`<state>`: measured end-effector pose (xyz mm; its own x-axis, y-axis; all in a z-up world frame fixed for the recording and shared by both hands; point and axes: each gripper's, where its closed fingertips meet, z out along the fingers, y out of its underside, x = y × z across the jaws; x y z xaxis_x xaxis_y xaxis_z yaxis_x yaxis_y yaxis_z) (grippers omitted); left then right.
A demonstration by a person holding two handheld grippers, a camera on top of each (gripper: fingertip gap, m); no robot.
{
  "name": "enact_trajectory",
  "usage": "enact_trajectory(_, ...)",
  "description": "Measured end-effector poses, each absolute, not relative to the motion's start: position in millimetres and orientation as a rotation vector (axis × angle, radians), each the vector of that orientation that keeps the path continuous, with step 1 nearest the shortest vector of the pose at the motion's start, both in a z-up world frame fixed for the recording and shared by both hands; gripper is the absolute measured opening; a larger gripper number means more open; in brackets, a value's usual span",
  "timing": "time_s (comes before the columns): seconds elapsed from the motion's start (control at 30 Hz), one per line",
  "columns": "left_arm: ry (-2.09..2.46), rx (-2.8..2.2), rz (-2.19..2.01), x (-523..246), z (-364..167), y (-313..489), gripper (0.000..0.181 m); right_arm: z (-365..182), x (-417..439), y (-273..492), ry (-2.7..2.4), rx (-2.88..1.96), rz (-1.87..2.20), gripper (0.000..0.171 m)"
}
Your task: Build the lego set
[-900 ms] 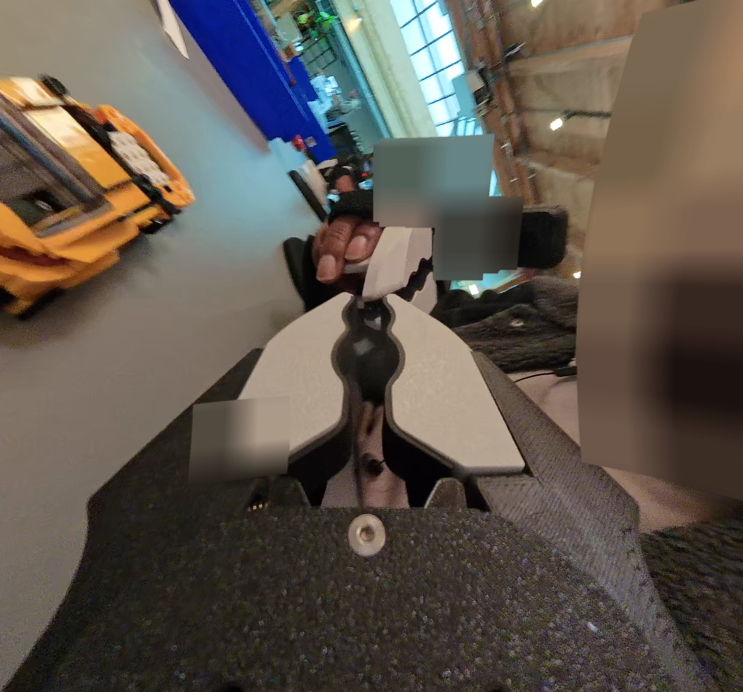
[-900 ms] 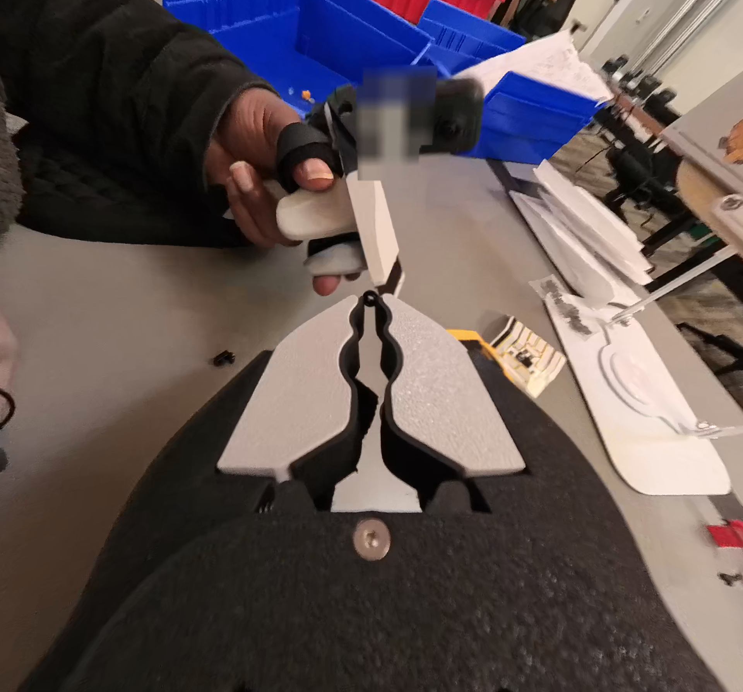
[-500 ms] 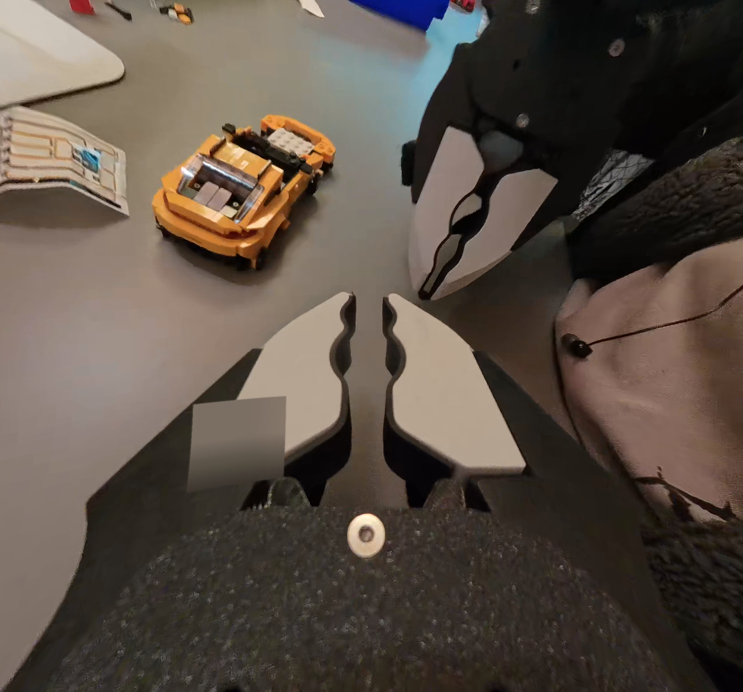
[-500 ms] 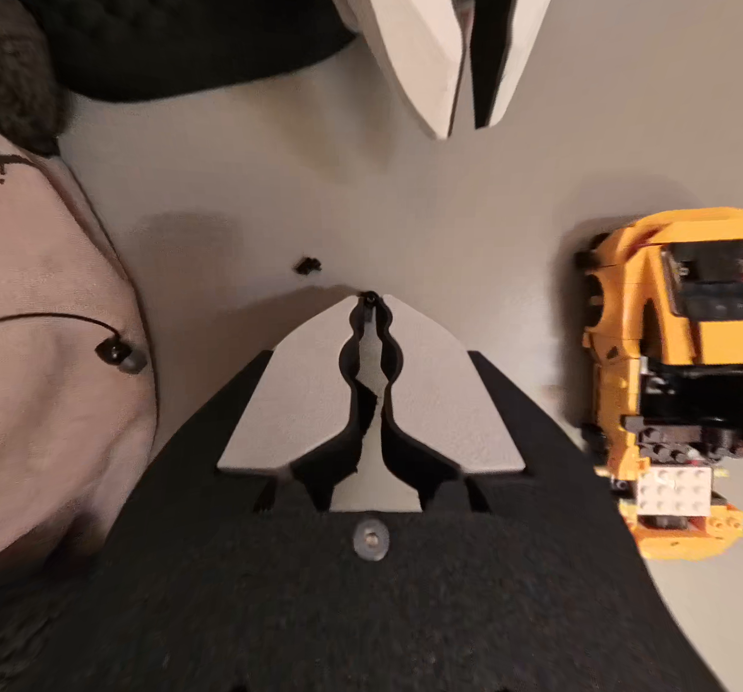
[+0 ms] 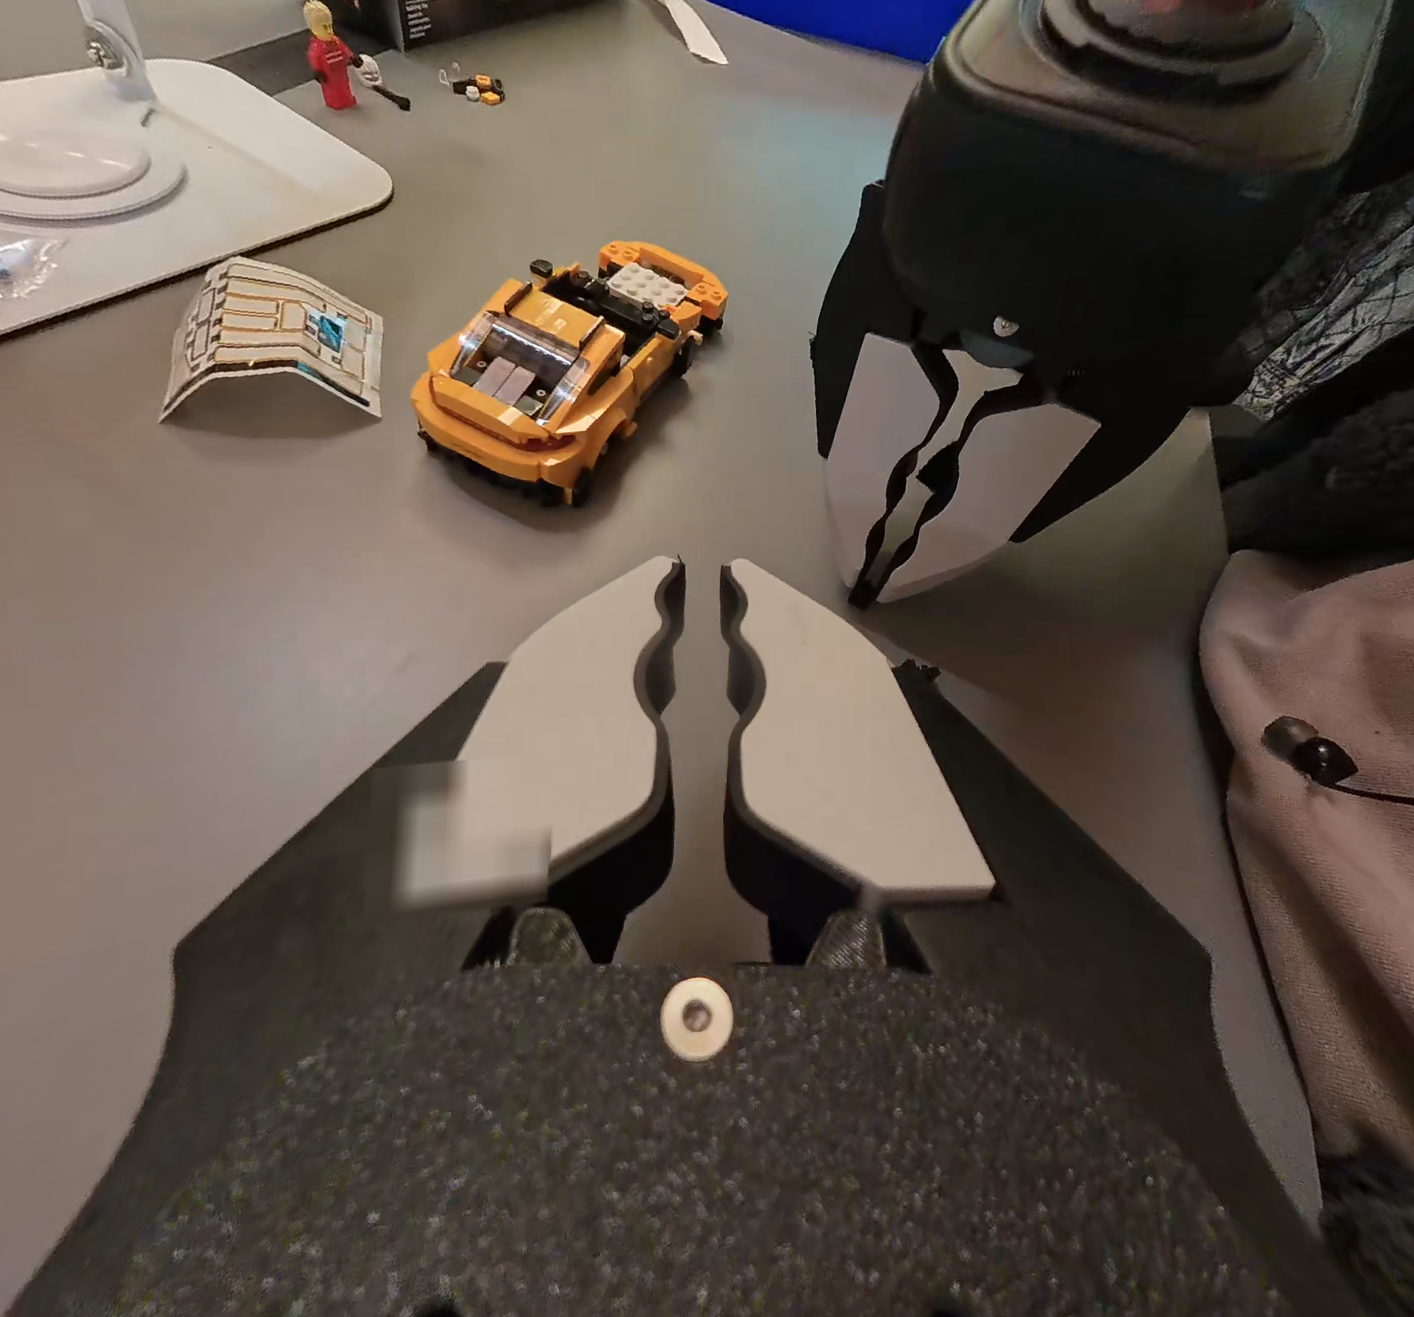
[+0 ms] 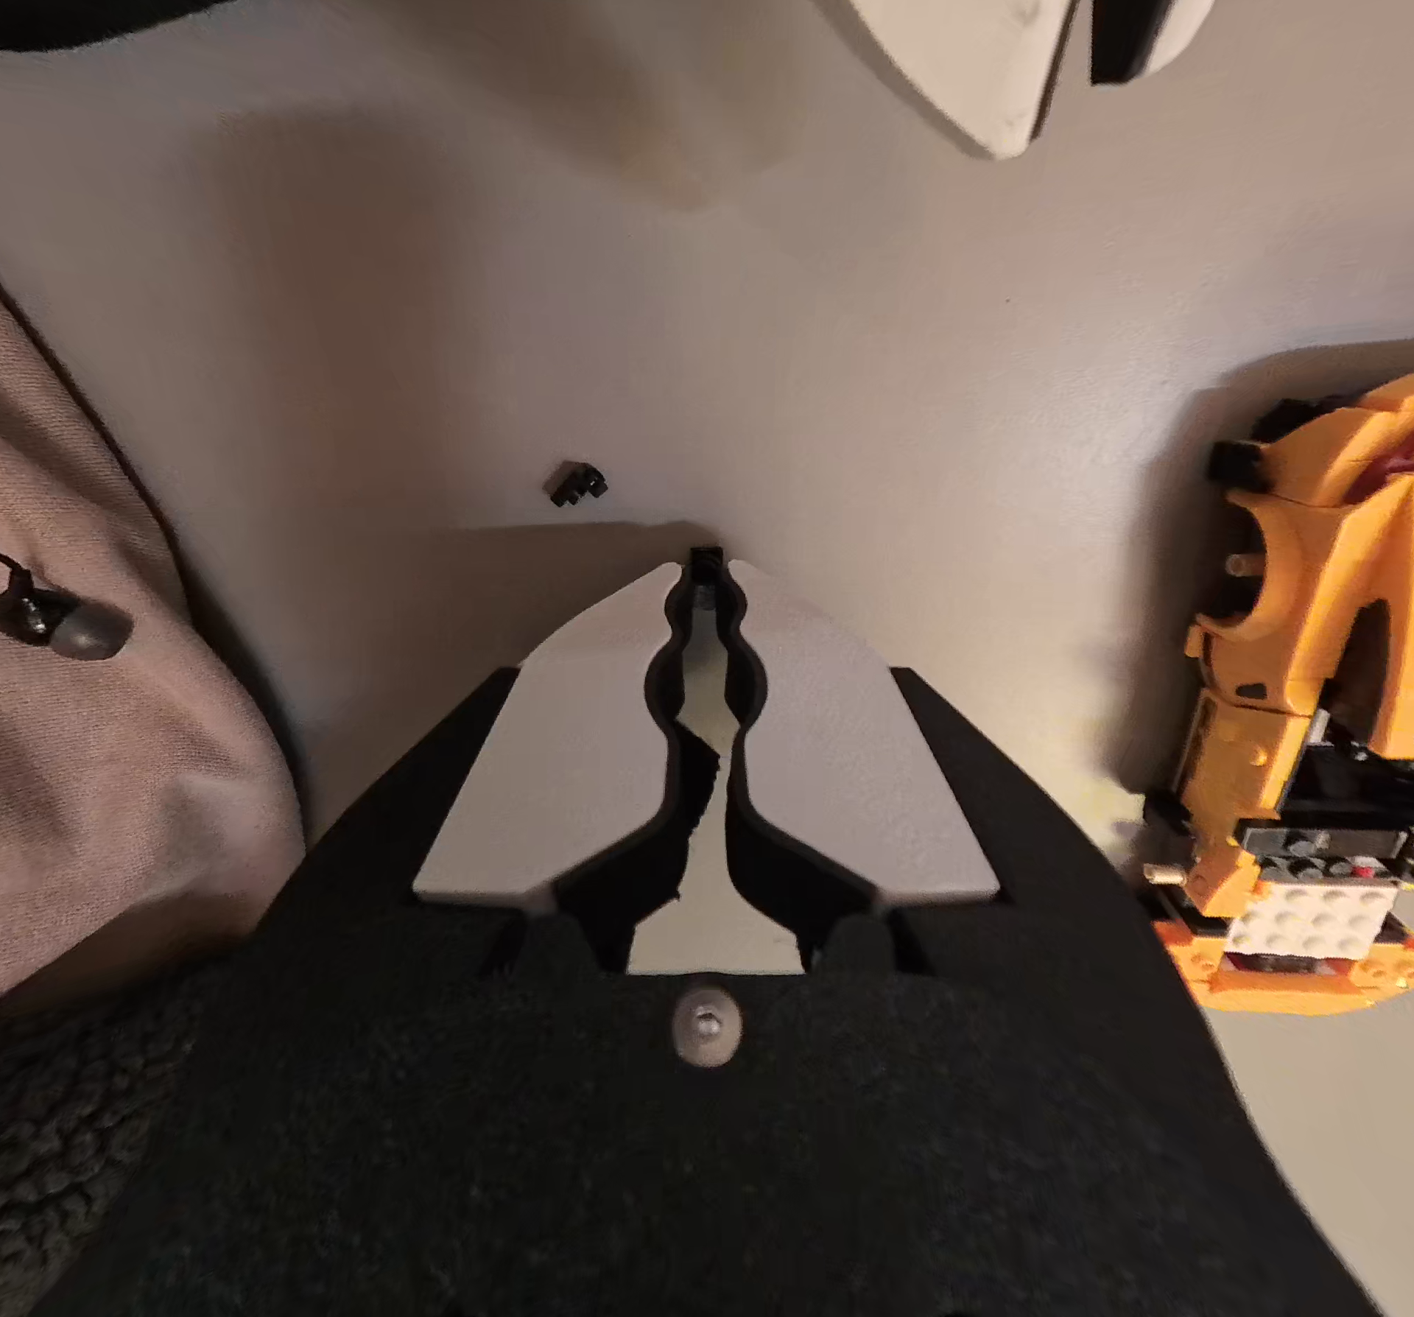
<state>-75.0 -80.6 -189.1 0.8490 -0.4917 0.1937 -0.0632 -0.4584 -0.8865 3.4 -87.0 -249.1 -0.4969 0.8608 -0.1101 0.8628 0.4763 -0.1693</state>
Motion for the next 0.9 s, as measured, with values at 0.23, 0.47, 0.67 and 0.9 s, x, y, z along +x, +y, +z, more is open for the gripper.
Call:
enact_trajectory(0.23, 0.412, -2.021, -0.525, -73.9, -192.0, -81.5, 0.007, -250.4, 2.8, -87.2, 2.673, 1.540, -0.228, 0.005)
enact_trajectory(0.47, 0.396, -2.035, -0.525, -76.5, -193.1, -83.7, 0.006, -251.5, 3.7, -86.8, 2.660, 1.475, -0.132, 0.006)
enact_trajectory(0.67, 0.399, -2.035, -0.524, -76.5, -192.6, -85.5, 0.005, -252.8, 4.1, -86.8, 2.680, 1.468, -0.131, 0.006)
enact_trajectory(0.9, 0.401, -2.038, -0.527, -76.0, -193.9, -85.4, 0.005, -252.0, 2.9, -87.1, 2.752, 1.475, -0.199, 0.006)
